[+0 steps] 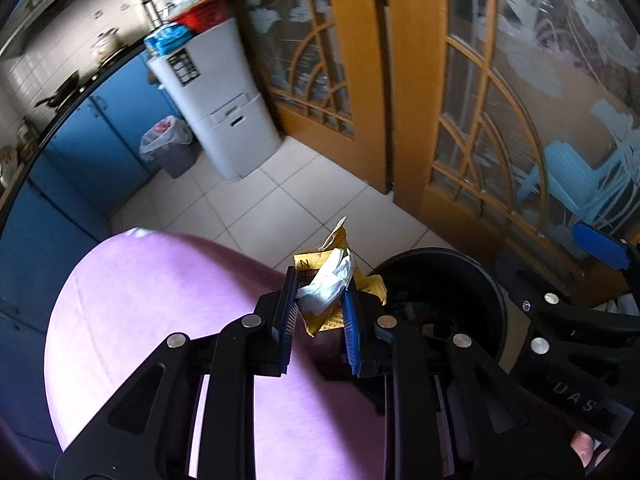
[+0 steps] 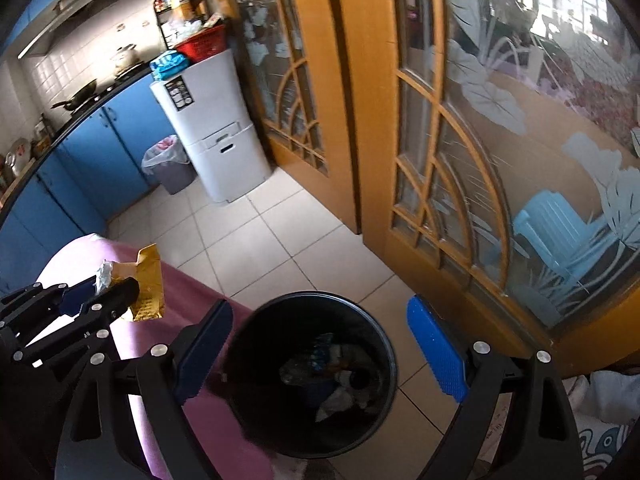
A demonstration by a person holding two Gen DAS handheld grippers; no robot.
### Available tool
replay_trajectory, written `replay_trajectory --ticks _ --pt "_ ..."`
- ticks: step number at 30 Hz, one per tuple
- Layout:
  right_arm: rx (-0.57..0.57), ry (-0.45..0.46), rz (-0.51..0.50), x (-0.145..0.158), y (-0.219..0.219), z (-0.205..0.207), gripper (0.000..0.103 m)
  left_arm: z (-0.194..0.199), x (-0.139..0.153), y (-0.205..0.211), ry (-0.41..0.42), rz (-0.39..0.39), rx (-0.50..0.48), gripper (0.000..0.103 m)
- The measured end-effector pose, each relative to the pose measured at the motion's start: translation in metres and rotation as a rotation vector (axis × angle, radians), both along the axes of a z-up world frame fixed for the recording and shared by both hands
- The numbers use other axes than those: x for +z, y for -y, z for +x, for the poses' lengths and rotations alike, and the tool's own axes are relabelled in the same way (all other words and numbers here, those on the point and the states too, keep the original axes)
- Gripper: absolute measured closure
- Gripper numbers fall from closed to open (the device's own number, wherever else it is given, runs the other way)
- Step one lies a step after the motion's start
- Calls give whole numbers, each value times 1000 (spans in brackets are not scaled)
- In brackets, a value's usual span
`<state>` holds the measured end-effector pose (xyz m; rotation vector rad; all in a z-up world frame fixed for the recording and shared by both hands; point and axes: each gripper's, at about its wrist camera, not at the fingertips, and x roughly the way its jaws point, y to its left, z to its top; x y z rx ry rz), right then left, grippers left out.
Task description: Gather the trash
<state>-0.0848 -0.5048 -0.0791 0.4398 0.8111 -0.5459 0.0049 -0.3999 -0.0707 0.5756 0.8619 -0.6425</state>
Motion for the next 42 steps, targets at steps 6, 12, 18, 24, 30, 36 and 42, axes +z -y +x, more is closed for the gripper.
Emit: replay_trajectory --ticks 6,12,18,24,30,36,42 --pt "-37 -14 21 -12 23 -11 17 -12 -13 31 0 40 -48 80" --pt "-69 -15 27 -18 38 -21 17 -15 -24 50 -17 72 -59 76" --pt "-104 -12 49 -25 52 -29 17 -17 -36 60 -18 107 -49 35" --pt "-116 -17 61 -29 60 -29 17 -17 -35 60 23 100 -44 11" --pt "-118 -16 66 -30 60 -29 17 -11 -38 57 13 103 -22 10" --pt "-122 -13 64 -28 58 -27 17 -9 -38 55 6 103 -11 9" --pt "-115 -10 54 -24 53 -26 17 -7 -36 50 -3 92 4 8"
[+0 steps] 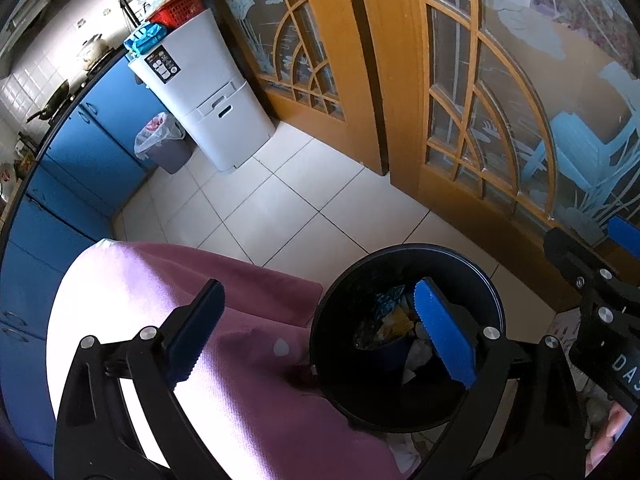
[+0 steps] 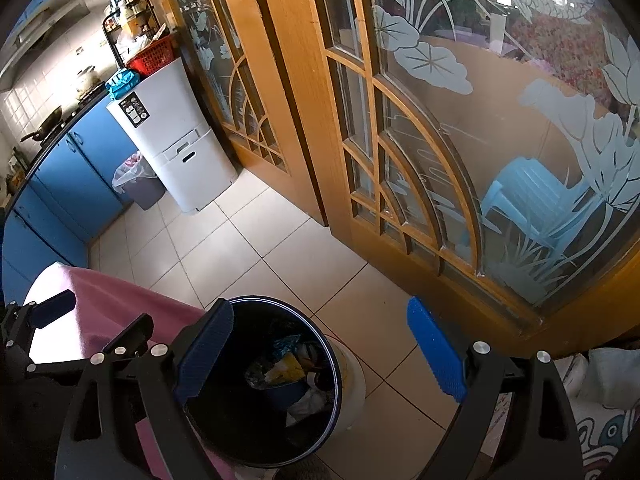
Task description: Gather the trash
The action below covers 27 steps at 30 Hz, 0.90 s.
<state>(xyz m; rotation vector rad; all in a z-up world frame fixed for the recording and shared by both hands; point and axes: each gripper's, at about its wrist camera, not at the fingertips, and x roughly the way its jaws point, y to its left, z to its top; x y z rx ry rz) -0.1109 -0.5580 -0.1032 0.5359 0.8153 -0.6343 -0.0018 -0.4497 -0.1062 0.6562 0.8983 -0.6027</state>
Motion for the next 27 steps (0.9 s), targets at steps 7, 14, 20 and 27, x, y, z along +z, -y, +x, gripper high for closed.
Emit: replay_trajectory --ticks 7,14,20,27 --pt "0 2 -2 1 -2 0 17 3 1 -4 -9 -4 14 6" --pt "1 0 -2 2 -4 1 17 4 0 -6 -13 -3 15 6" --pt "2 1 -3 2 -4 1 17 4 -1 -5 -16 -6 14 6" --pt "2 1 -3 2 -5 2 17 3 -4 -6 -15 7 16 6"
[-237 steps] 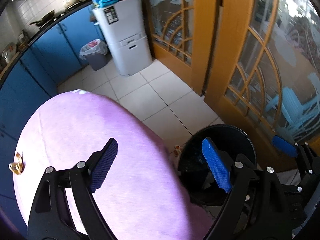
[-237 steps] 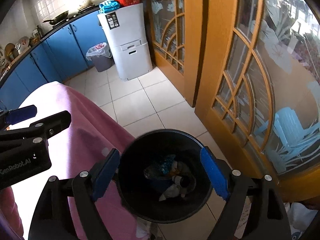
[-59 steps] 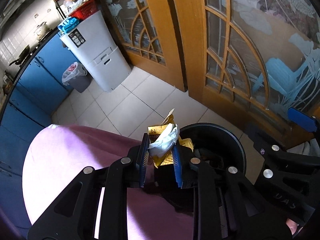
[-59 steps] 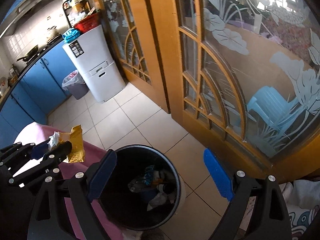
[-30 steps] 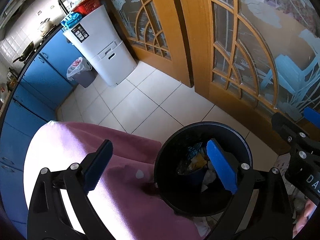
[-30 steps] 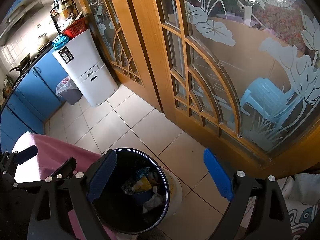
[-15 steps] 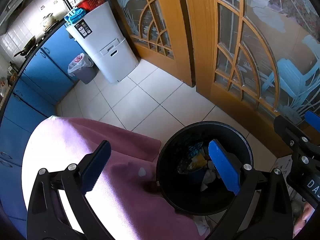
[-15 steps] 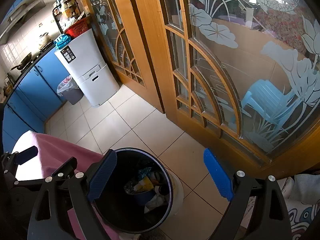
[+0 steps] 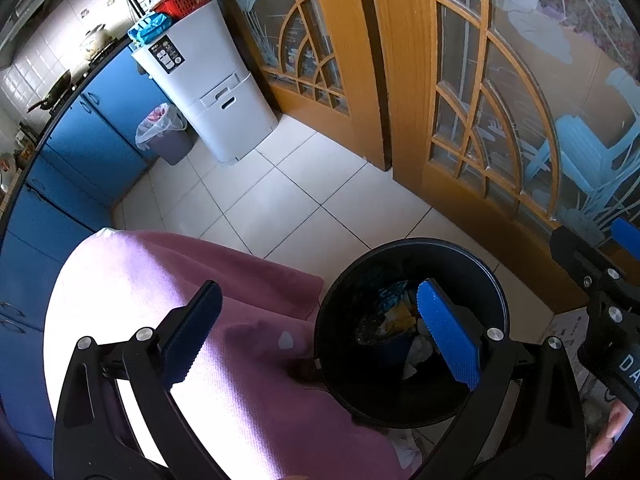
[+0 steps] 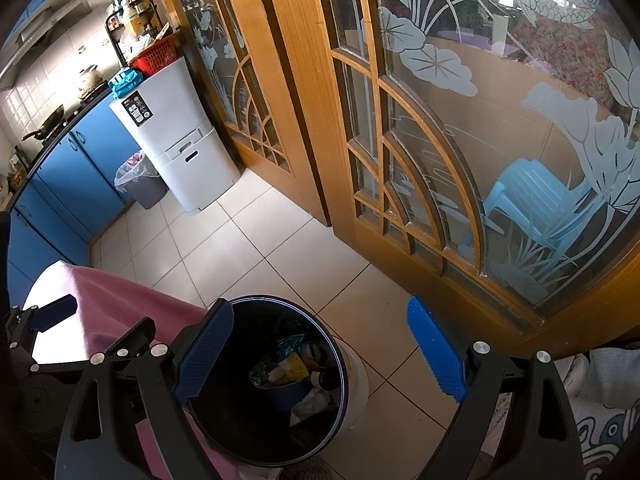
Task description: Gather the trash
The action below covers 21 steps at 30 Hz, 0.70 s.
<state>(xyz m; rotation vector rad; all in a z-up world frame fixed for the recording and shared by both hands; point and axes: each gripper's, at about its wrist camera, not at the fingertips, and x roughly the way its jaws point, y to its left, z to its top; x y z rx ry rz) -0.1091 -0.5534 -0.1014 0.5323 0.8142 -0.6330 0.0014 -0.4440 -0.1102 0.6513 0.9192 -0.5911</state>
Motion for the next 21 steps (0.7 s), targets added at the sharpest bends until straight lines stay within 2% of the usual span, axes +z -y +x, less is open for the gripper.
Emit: replay_trajectory --ticks 21 --pt "0 7 -1 4 -2 2 17 -9 4 0 34 14 -41 6"
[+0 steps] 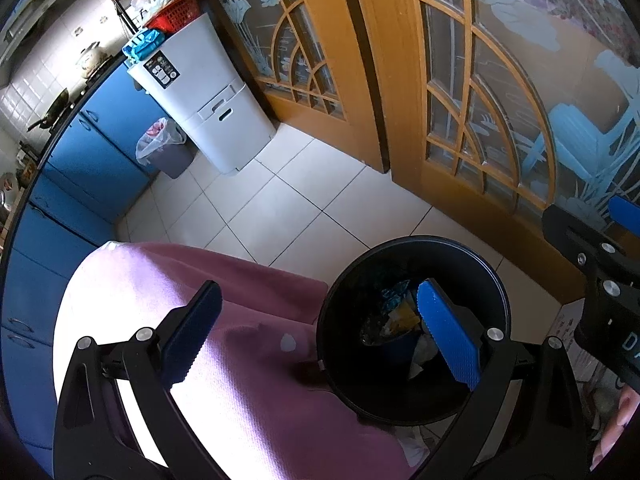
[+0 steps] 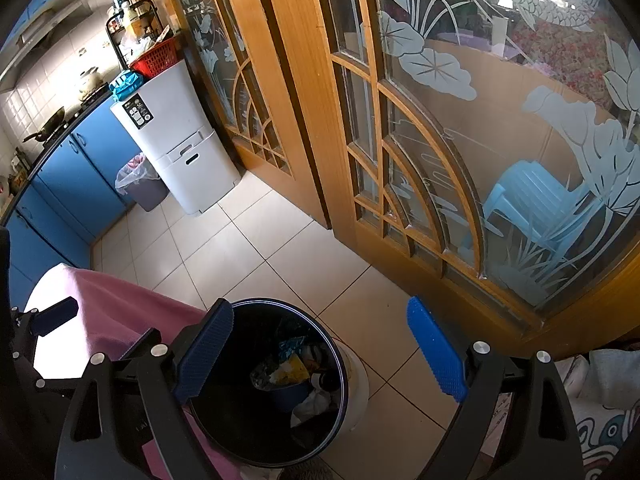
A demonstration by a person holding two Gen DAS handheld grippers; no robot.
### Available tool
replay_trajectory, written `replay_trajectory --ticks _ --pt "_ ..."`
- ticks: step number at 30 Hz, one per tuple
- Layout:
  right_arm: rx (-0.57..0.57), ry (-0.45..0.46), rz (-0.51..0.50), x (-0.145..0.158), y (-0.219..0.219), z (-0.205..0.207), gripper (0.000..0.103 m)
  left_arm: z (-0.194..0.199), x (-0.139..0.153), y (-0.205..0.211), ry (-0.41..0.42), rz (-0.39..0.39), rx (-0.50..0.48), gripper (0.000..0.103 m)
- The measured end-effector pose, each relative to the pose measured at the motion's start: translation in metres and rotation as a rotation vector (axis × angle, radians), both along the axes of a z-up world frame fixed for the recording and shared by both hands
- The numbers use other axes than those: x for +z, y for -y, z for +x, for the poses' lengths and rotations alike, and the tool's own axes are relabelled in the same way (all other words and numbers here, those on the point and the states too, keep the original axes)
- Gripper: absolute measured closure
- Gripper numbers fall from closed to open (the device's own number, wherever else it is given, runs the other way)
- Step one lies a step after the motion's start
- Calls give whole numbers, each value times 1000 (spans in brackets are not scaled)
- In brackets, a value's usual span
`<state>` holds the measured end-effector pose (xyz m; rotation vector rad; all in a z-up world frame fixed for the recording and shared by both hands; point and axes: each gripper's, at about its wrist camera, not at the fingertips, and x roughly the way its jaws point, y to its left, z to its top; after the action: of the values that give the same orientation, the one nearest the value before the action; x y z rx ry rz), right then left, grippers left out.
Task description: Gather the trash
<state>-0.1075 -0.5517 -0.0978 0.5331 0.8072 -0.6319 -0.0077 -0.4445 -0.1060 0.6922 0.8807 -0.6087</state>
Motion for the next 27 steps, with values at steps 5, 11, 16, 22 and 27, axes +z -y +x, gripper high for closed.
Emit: replay_trajectory --ticks 5,11,16,22,27 --pt "-3 0 2 1 2 0 17 0 0 1 5 1 3 6" --pt "-7 -1 7 1 4 -1 17 -1 0 1 19 7 1 6" --pt "-9 0 8 0 5 -2 17 -3 0 2 10 3 -10 6" --pt "-10 1 9 0 6 -3 17 -11 1 3 45 -3 -44 3" --pt "-10 1 10 -1 6 -4 17 -16 0 3 54 -3 -58 3"
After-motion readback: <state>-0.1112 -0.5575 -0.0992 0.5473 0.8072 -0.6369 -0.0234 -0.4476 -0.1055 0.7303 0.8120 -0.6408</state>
